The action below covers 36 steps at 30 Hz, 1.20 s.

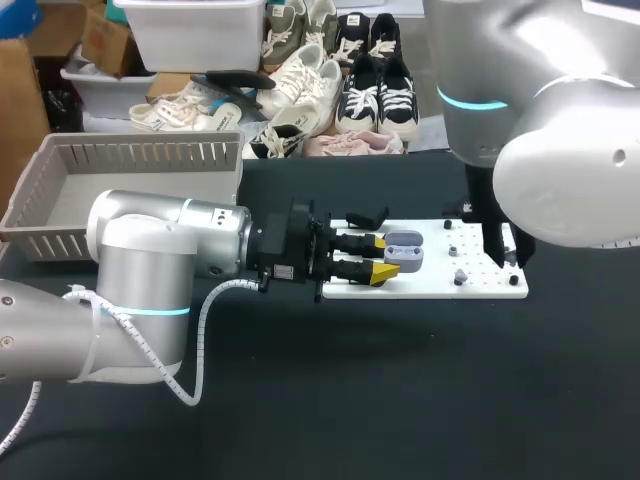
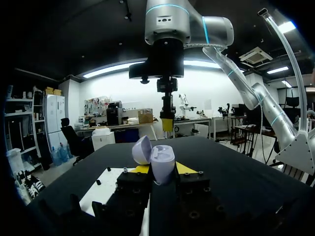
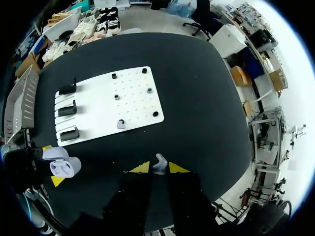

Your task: Pick up each earbud case from the left stands, insert the matching earbuds, close the lid, and place the case in the box.

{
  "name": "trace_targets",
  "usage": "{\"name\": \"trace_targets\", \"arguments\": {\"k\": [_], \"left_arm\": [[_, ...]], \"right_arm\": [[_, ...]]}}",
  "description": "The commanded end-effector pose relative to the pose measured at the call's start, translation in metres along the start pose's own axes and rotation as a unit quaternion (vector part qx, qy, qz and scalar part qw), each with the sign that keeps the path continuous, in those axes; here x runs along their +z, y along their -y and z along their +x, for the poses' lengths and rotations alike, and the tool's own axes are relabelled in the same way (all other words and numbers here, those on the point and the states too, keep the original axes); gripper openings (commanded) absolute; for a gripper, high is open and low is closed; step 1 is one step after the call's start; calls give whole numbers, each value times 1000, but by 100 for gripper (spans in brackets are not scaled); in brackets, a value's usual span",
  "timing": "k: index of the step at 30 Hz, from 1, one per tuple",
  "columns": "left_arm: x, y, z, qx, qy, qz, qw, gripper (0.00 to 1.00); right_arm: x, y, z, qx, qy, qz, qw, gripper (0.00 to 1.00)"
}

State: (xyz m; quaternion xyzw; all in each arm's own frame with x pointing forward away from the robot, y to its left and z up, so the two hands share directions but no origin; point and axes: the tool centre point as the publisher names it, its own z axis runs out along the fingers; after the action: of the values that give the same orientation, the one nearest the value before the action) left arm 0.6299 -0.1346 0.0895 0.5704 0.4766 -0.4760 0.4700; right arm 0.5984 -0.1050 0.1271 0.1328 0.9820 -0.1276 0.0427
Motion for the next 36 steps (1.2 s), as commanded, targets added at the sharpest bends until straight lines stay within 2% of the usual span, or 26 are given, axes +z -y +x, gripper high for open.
{"name": "trace_targets", "arguments": {"k": [1,11,15,24,30,36], "left_arm": [[0,1,0,1,0,-2,1000,0],[0,1,0,1,0,-2,1000,0],[0,1,0,1,0,-2,1000,0],[0,1,0,1,0,-2,1000,0],[0,1,0,1,0,-2,1000,0],[0,1,0,1,0,-2,1000,0]], "right_arm": [[0,1,1,2,2,1,1000,0],[0,1,1,2,2,1,1000,0],[-13,-8,4,26,1,-37,999,0],[-49,-22,12,80,-11,-23,996,0],[-62,-39,20,77,-28,-36,996,0],[-63,-60,24,63,-23,-38,997,0]]}}
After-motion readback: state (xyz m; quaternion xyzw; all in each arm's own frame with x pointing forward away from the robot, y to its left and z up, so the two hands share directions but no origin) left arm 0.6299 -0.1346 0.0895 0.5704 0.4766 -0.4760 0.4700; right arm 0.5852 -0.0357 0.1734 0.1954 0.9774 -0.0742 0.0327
